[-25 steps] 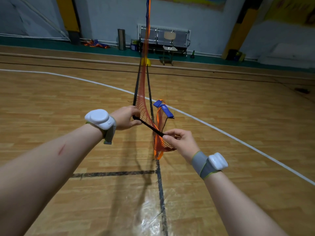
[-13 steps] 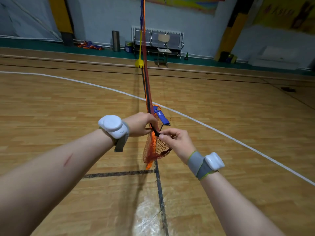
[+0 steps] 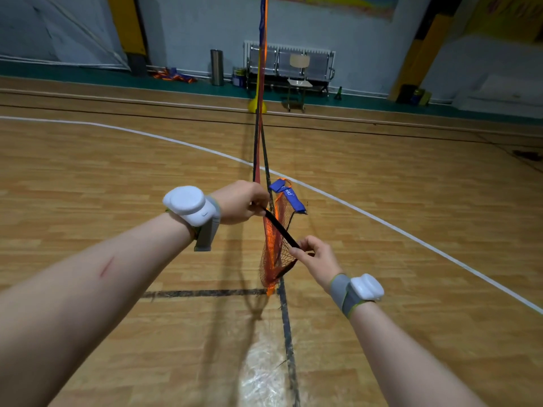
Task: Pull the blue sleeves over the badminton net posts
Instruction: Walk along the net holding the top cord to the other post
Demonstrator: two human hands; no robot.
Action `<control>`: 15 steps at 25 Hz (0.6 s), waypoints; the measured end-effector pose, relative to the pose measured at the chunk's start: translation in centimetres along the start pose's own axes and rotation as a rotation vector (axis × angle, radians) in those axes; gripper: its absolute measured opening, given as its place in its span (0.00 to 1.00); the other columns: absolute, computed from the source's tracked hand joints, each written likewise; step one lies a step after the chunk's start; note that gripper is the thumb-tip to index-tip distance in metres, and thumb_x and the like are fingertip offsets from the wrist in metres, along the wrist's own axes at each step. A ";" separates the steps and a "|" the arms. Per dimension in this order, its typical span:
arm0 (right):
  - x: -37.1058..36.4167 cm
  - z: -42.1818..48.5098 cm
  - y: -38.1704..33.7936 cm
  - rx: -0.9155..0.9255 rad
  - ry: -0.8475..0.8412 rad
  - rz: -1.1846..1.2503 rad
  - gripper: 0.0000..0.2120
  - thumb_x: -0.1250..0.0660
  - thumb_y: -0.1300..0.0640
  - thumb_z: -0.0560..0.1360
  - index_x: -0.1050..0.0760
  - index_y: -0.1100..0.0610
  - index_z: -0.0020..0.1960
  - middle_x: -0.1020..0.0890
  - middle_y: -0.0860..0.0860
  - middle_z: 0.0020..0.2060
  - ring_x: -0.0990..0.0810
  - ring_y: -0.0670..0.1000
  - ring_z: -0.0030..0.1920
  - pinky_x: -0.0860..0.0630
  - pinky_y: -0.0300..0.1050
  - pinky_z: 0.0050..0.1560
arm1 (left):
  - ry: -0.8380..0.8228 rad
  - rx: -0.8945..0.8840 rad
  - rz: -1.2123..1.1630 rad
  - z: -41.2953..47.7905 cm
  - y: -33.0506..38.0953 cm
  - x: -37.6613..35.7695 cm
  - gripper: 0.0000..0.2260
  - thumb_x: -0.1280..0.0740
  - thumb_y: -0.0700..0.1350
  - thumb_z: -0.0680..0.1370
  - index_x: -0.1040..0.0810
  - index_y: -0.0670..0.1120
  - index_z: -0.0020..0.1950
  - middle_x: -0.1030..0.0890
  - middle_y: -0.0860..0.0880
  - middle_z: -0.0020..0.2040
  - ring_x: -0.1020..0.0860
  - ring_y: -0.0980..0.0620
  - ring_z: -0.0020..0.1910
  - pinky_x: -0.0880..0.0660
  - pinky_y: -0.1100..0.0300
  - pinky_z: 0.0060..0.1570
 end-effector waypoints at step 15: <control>6.6 -4.9 -5.4 0.144 0.015 0.248 0.06 0.32 0.66 0.72 0.19 0.57 0.44 0.23 0.41 0.23 0.29 0.38 0.25 0.34 0.28 0.29 | 0.074 0.130 -0.047 1.6 2.7 -1.2 0.07 0.35 0.42 0.76 0.22 0.41 0.52 0.21 0.46 0.53 0.24 0.49 0.52 0.33 0.63 0.48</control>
Point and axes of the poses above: each hand's wrist, its own z-axis towards the middle knuckle, its own x-axis out of the back of the hand, y = z × x, the point moved 3 cm from there along z, towards the middle knuckle
